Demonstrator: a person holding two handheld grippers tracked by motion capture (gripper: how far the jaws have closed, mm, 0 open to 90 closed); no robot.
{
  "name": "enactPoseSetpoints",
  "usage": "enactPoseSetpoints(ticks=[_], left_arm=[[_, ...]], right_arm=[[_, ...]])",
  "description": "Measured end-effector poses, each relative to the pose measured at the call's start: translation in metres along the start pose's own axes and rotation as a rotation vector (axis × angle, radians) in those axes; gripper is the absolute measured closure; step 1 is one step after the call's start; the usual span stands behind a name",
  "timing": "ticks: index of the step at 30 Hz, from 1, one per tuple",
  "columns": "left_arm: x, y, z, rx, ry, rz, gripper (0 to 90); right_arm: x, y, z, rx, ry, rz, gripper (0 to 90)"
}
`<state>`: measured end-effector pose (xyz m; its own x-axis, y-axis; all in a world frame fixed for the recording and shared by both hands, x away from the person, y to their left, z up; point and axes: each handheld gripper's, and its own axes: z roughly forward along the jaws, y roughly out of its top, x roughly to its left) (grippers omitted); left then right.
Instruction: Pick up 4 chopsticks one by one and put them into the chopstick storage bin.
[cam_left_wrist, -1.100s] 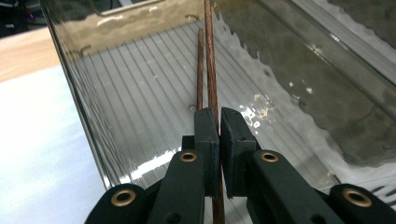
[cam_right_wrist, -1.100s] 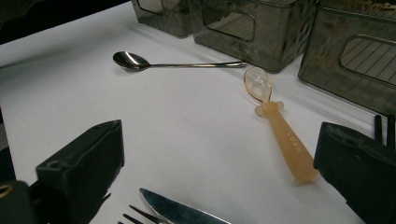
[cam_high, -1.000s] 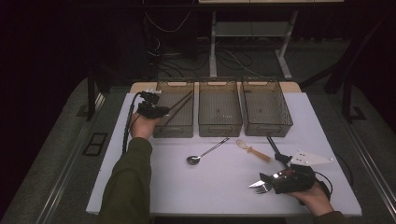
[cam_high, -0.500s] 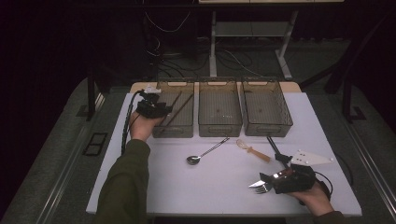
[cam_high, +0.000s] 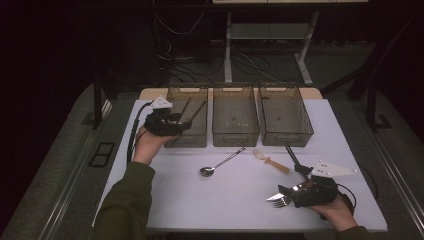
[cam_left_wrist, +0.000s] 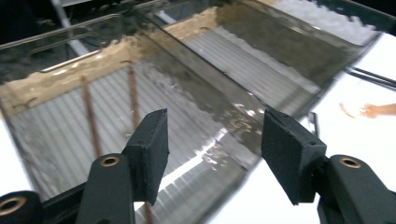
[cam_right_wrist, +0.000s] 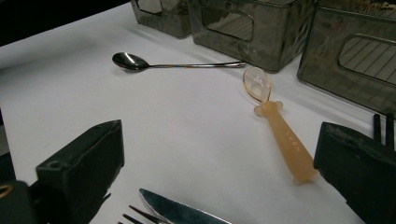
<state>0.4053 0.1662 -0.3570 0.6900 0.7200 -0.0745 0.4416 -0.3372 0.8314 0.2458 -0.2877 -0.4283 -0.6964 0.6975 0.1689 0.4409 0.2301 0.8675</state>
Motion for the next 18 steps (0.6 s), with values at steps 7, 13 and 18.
enactPoseSetpoints(ticks=[7, 13, 18], left_arm=[[-0.017, -0.015, -0.007, -0.001, -0.063, 0.026, 35.0], [-0.029, -0.03, -0.01, -0.013, -0.09, 0.034, 30.8], [-0.038, -0.041, -0.011, -0.002, -0.099, 0.054, 26.7]], right_arm=[[0.0, 0.0, 0.0, 0.001, 0.0, -0.003, 2.1], [0.0, 0.0, 0.0, 0.002, -0.001, -0.002, 2.1], [0.001, 0.0, 0.0, 0.001, 0.001, -0.006, 2.1]])
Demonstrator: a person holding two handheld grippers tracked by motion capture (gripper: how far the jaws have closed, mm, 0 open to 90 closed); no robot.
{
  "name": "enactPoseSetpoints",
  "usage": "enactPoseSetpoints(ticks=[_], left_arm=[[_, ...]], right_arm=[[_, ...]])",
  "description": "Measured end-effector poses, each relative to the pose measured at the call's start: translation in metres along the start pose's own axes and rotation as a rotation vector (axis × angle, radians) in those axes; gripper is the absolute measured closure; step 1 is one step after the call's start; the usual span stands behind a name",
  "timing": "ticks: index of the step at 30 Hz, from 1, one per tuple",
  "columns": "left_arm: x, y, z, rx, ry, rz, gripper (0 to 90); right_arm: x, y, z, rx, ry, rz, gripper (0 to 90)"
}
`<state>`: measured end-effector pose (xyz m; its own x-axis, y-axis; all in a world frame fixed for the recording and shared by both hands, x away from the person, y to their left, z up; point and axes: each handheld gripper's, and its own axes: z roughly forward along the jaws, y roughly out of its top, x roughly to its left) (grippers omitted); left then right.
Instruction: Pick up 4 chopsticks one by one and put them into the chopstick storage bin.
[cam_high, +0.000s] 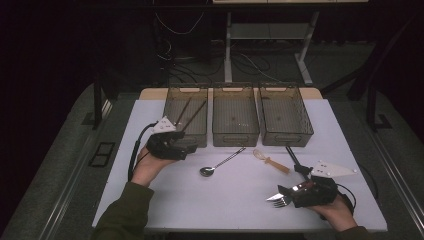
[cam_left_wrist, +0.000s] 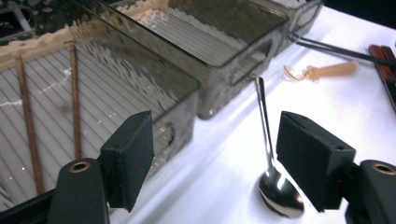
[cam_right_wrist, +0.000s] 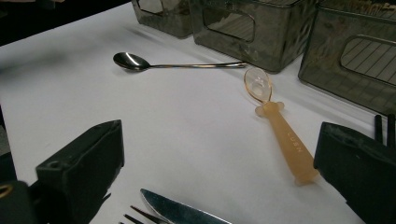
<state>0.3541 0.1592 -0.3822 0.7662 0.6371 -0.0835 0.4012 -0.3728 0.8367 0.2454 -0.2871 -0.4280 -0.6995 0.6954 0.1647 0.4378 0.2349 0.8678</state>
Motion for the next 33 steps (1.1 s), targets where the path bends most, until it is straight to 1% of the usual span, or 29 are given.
enactPoseSetpoints(ticks=[2, 4, 6, 8, 10, 12, 13, 15, 16, 17, 19, 20, 22, 25, 26, 28, 33], left_arm=[[-0.005, -0.005, 0.0, 0.002, -0.007, 0.009, 26.6], [-0.01, -0.01, 0.0, 0.019, -0.002, 0.03, 23.3], [-0.015, -0.016, 0.0, 0.041, -0.013, 0.048, 21.4], [-0.021, -0.022, -0.001, 0.045, -0.02, 0.067, 20.2], [-0.026, -0.027, -0.003, 0.045, -0.037, 0.077, 18.7], [-0.031, -0.031, -0.004, 0.045, -0.041, 0.093, 17.4], [-0.033, -0.033, -0.005, 0.042, -0.041, 0.094, 14.2], [-0.036, -0.038, -0.007, 0.036, -0.033, 0.098, 13.5], [-0.038, -0.04, -0.008, 0.03, -0.032, 0.095, 12.9], [-0.038, -0.043, -0.009, 0.024, -0.035, 0.086, 9.4], [-0.039, -0.048, -0.012, 0.011, -0.051, 0.064, 8.6], [-0.04, -0.05, -0.012, 0.006, -0.056, 0.052, 6.0], [-0.043, -0.055, -0.014, 0.004, -0.065, 0.046, 5.2], [-0.048, -0.06, -0.016, 0.009, -0.079, 0.041, 1.1], [-0.049, -0.062, -0.016, 0.003, -0.086, 0.036, 0.2], [-0.052, -0.065, -0.016, 0.005, -0.094, 0.027, 0.0], [-0.059, -0.073, -0.015, 0.013, -0.11, 0.031, 0.0]], right_arm=[[0.0, 0.0, 0.0, 0.0, -0.001, 0.001, 2.1], [0.0, 0.0, -0.001, 0.0, -0.002, 0.0, 2.1], [0.0, 0.0, -0.001, 0.001, -0.002, 0.0, 2.1], [0.0, 0.0, -0.001, 0.0, -0.002, 0.0, 2.1], [0.0, 0.0, -0.001, -0.001, -0.002, 0.0, 2.1], [0.0, 0.0, -0.001, -0.001, -0.002, 0.0, 2.1], [0.0, 0.0, -0.001, -0.002, -0.002, 0.0, 2.1], [0.001, 0.0, -0.001, -0.003, -0.002, 0.0, 2.1], [0.001, 0.0, -0.001, -0.003, -0.002, 0.0, 2.1], [0.001, 0.001, -0.001, -0.004, -0.002, -0.001, 2.1], [0.0, 0.001, -0.001, -0.004, -0.002, -0.001, 2.1], [0.0, 0.001, -0.001, -0.004, -0.001, -0.001, 2.1], [0.0, 0.001, -0.001, -0.004, -0.001, -0.001, 2.1], [0.0, 0.0, -0.001, -0.002, -0.002, -0.002, 2.1], [0.001, 0.0, -0.001, -0.003, -0.004, -0.002, 2.1], [0.001, 0.0, -0.001, -0.003, -0.004, -0.002, 2.1], [0.0, 0.001, -0.002, -0.005, -0.006, 0.002, 2.0]])
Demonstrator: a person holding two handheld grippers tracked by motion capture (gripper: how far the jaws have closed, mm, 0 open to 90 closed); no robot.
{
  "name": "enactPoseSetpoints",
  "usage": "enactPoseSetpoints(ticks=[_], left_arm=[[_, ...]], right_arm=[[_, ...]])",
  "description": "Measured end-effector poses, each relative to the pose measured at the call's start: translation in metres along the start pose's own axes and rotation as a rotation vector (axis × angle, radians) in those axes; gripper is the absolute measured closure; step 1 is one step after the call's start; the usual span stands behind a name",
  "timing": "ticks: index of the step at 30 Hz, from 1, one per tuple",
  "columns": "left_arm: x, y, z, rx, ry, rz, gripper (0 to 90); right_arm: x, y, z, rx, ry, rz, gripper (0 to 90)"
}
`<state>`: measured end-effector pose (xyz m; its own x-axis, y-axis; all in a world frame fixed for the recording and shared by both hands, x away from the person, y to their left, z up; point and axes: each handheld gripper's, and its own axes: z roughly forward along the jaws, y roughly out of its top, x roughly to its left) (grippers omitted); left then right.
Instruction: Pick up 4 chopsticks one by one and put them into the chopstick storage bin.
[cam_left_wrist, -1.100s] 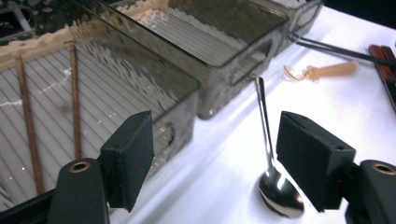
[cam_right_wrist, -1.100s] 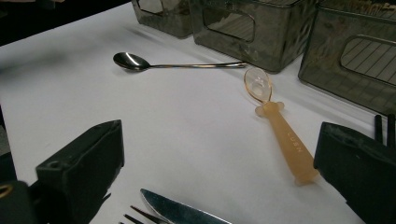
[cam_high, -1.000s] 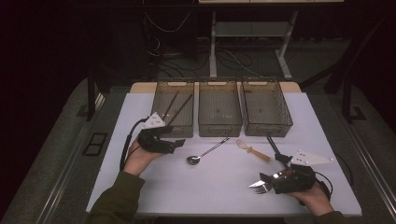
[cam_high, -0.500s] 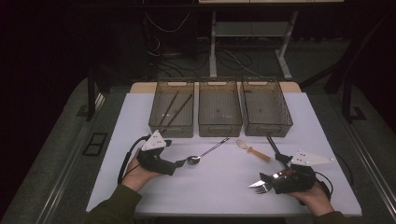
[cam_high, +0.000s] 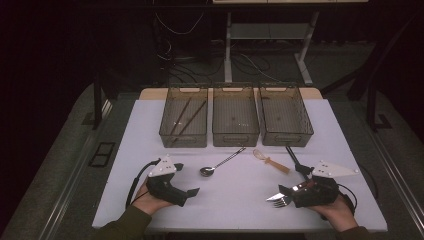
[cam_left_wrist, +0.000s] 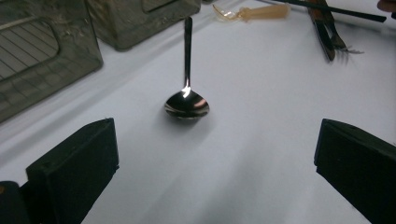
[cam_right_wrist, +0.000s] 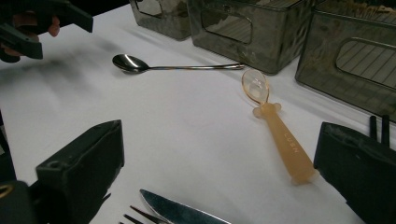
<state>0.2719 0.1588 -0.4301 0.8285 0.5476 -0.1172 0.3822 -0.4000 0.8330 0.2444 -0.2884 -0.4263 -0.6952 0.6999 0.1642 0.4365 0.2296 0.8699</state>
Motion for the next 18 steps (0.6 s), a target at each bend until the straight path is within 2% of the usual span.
enactPoseSetpoints(ticks=[4, 6, 11, 14, 16, 18], left_arm=[[0.0, -0.003, 0.002, 0.008, -0.024, -0.006, 0.0], [0.0, -0.003, 0.003, 0.005, -0.036, 0.0, 0.0], [-0.001, -0.002, 0.003, 0.005, -0.039, 0.01, 0.0], [-0.001, -0.003, 0.003, 0.007, -0.037, 0.006, 0.0], [0.0, -0.003, 0.003, 0.007, -0.046, -0.008, 0.0], [0.0, -0.003, 0.004, 0.013, -0.05, -0.012, 0.0]], right_arm=[[-0.001, 0.001, -0.001, 0.007, -0.004, 0.0, 2.0], [0.0, 0.002, -0.002, 0.031, -0.008, -0.007, 2.0], [-0.003, 0.007, -0.008, 0.048, -0.014, 0.0, 2.1], [-0.007, 0.01, -0.013, 0.062, -0.04, 0.004, 2.1], [-0.009, 0.011, -0.017, 0.067, -0.057, 0.008, 5.4], [-0.015, 0.01, -0.019, 0.085, -0.091, 0.016, 6.1]])
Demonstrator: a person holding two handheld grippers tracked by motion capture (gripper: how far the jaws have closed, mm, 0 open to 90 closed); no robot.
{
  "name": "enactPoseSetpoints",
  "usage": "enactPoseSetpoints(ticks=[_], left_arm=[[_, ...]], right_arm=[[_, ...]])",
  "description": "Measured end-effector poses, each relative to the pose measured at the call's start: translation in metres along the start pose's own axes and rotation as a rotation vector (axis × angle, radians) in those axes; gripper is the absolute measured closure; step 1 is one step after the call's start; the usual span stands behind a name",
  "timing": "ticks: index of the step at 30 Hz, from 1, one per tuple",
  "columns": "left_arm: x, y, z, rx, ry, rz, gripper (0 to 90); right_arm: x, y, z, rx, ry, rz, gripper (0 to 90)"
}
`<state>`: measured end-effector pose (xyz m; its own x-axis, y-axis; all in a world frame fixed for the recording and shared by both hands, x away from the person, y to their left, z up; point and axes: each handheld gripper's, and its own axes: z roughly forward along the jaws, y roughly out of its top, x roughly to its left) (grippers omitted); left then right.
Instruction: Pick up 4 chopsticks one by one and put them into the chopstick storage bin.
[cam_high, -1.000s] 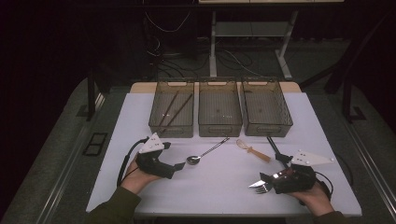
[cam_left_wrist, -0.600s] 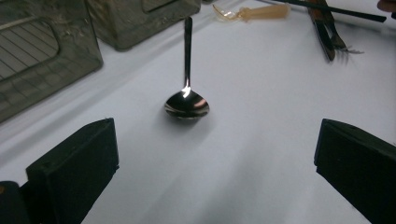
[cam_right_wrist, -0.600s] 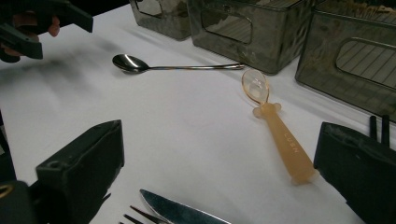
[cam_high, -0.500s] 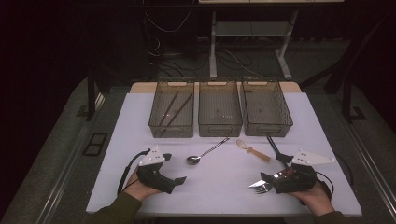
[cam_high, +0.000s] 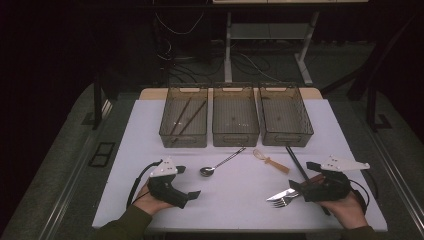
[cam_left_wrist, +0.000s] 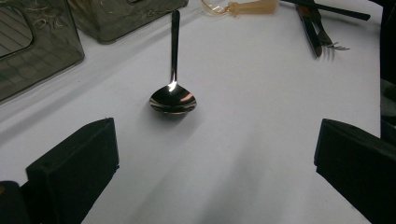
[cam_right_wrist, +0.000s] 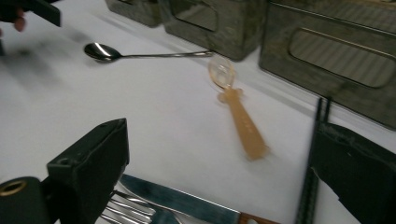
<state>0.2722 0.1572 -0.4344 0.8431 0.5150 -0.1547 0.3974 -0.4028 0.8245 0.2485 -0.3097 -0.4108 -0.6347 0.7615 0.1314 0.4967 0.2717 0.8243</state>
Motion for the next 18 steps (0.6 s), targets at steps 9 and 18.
enactPoseSetpoints(ticks=[9, 18], left_arm=[[-0.001, -0.001, 0.001, 0.001, 0.004, 0.001, 0.0], [-0.001, -0.002, 0.002, 0.0, 0.015, 0.003, 0.0]], right_arm=[[-0.014, -0.002, -0.003, 0.044, -0.039, 0.019, 18.1], [-0.033, -0.001, -0.005, 0.082, -0.084, 0.044, 41.1]])
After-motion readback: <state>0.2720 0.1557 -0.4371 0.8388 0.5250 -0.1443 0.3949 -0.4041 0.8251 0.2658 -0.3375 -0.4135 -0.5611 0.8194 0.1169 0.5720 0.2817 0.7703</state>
